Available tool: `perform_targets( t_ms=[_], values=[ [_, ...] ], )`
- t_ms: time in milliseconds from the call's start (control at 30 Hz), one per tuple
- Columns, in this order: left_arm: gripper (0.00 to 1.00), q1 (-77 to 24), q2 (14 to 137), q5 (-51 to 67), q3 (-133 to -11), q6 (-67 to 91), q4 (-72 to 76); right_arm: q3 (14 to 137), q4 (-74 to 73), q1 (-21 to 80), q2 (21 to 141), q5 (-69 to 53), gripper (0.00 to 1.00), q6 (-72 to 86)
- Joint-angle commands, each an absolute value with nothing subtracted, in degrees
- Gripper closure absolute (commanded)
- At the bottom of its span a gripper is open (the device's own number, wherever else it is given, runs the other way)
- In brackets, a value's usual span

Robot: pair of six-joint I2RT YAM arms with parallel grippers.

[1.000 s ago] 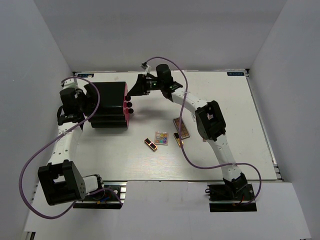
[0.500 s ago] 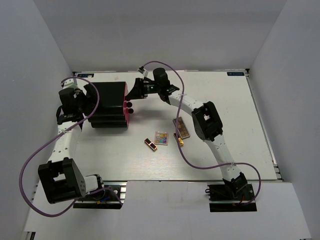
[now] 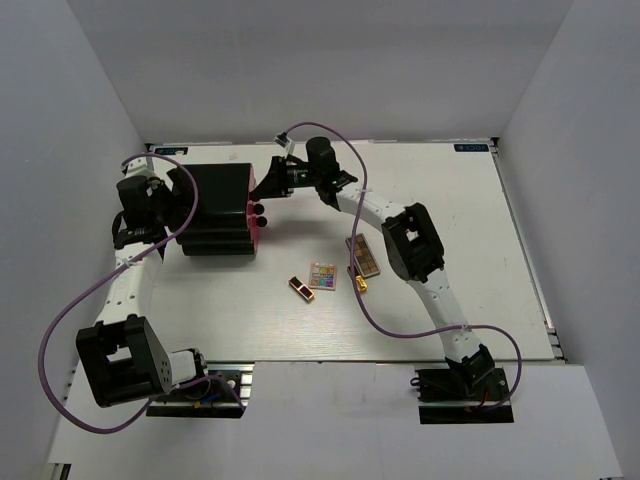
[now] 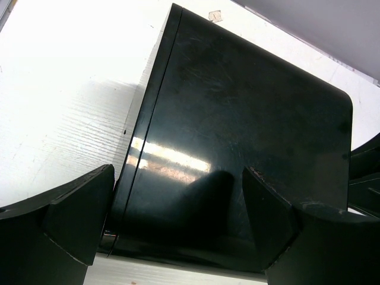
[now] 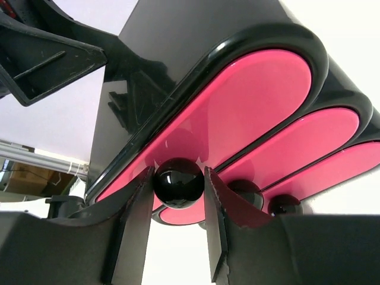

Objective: Organize the makeup

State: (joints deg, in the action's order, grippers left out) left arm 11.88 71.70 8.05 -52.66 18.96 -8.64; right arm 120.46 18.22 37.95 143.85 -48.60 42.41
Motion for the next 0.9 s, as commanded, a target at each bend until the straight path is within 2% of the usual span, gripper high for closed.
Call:
perform_targets(
  t_ms=[0,333,867],
  values=[
    [0.02,12.2,71.0,10.0,-53.1,19.5,-8.1,119.5,21.1,37.7,142.3,-48.4,0.70,41.4],
    [0.02,12.7,70.9,10.2,-52.9,20.2,-7.8,108.6,23.4,33.4,135.7,-49.2,0.76,38.8],
    [0.02,13.3,70.4,10.5,-52.8,20.4,-7.6,100.7,26.4,30.4,131.4,-50.9,0.75,39.2]
  ],
)
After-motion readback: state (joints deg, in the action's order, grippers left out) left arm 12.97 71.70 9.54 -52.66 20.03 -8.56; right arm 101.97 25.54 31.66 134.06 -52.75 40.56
